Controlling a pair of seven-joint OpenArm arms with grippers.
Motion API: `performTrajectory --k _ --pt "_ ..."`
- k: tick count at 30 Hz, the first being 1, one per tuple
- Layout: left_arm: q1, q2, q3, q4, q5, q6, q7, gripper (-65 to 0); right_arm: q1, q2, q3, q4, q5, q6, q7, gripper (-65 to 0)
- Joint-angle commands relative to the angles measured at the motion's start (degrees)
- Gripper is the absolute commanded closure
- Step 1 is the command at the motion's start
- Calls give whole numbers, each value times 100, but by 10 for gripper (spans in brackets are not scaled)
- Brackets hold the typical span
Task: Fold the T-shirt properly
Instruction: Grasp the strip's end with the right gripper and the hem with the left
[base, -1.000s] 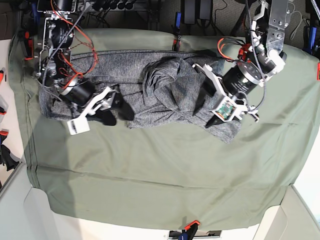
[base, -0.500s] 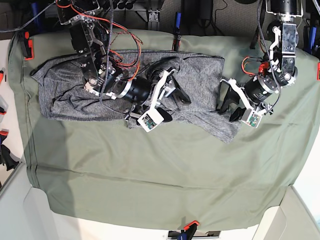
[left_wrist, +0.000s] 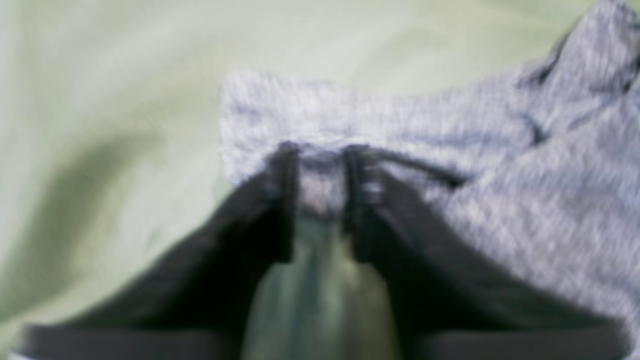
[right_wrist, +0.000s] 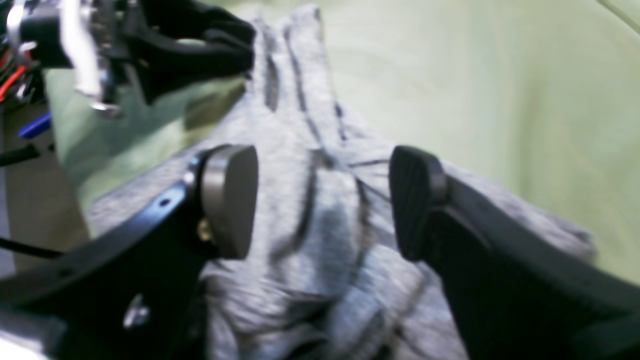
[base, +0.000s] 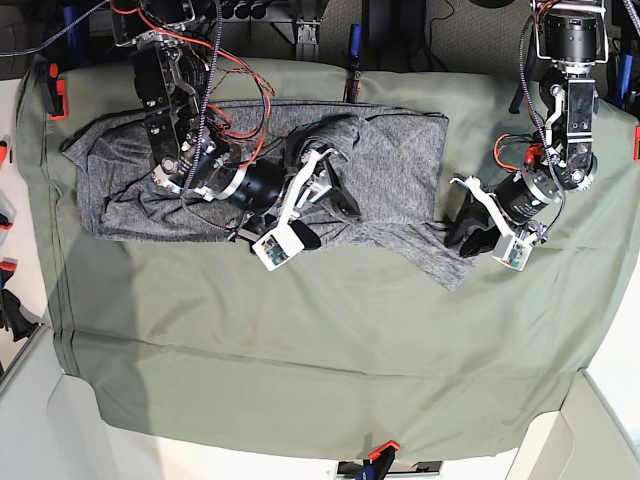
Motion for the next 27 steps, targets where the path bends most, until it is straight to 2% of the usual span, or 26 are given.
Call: performTrajectory --k 1,2,3,10,13,14,17,18,20,23,27 --pt "-103 -79 -31 81 -87 -76 -278 -66 76 -13 94 90 92 17 155 -407" --pt "-103 -79 -31 83 -90 -76 -369 -10 76 -13 175 90 92 17 153 -407" --pt "-103 -79 -31 83 -111 -76 -396 0 76 -13 254 90 92 17 153 -407" --pt "-103 -83 354 94 -120 -76 -254 0 76 -11 859 90 92 17 153 -407" --pt "-98 -190 413 138 -107 -76 -175 0 74 -11 1117 90 92 17 142 -407" --pt "-98 -284 413 181 -107 -76 -175 -47 74 -11 1191 90 92 17 131 -407" --pt "-98 -595 413 428 -101 -76 -114 -262 63 0 1373 90 92 17 131 -407" --pt "-98 -682 413 507 -101 -76 -61 -305 61 9 1405 90 111 17 129 -407" --pt "-103 -796 413 612 -28 -76 -2 -331 61 44 1449 90 162 17 129 -407" --pt "-94 -802 420 616 212 -76 -4 -331 61 101 1451 90 323 17 129 -407" --pt "-105 -774 658 557 219 -76 -11 -331 61 96 1449 90 328 17 131 -407"
